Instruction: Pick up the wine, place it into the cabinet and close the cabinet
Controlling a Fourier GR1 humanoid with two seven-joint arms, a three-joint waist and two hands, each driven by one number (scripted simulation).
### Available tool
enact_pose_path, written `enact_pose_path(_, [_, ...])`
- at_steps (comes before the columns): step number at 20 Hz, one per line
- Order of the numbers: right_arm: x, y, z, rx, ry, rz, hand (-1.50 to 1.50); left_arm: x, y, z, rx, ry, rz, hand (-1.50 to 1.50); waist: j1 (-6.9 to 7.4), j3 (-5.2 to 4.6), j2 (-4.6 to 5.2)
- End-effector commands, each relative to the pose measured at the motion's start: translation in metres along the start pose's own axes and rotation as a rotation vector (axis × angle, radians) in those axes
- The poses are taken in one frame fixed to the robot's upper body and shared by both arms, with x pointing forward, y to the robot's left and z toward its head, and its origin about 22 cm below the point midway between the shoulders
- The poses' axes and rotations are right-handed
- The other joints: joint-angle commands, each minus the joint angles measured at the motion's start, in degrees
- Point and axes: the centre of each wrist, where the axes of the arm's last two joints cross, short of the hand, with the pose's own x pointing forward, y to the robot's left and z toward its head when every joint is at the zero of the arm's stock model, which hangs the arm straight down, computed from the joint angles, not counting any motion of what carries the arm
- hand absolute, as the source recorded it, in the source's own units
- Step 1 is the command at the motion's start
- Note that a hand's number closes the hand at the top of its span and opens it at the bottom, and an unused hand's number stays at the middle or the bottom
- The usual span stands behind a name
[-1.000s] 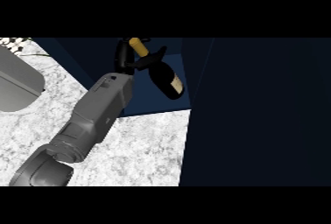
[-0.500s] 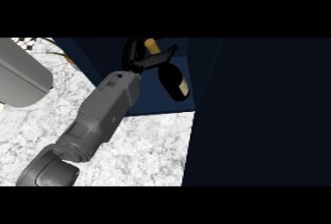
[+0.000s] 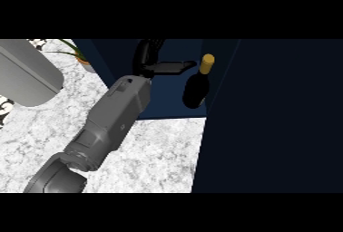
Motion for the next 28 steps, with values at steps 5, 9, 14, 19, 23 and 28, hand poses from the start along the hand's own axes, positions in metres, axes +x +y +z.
enact_pose_path(5, [0.049,-0.002,0.011,-0.003,-0.021,-0.092,-1.50,-0.004,-0.003,0.011,-0.047,-0.008,0.101,-1.50,0.58,-0.01,-0.74])
enact_pose_path(9, [0.050,-0.003,0.010,-0.016,-0.005,-0.079,-1.50,-0.019,0.003,0.032,-0.097,0.014,0.152,-1.50,2.02,-0.04,-0.75])
enact_pose_path(14, [0.050,-0.006,0.009,-0.036,-0.015,-0.097,-1.50,-0.034,0.001,0.065,-0.121,0.040,0.195,-1.50,2.38,0.00,-1.10])
enact_pose_path(19, [0.044,-0.003,0.009,-0.050,-0.017,-0.080,-1.50,-0.043,0.003,0.103,-0.115,0.069,0.239,-1.50,3.21,0.00,-0.87])
enact_pose_path(23, [0.053,-0.006,0.012,-0.044,-0.018,-0.066,-1.50,-0.038,-0.001,0.131,-0.119,0.072,0.235,-1.50,3.45,0.01,-1.02])
enact_pose_path(28, [0.047,-0.002,0.012,-0.055,-0.006,-0.084,-1.50,-0.015,-0.004,0.156,-0.114,0.048,0.269,-1.50,3.25,0.01,-0.83])
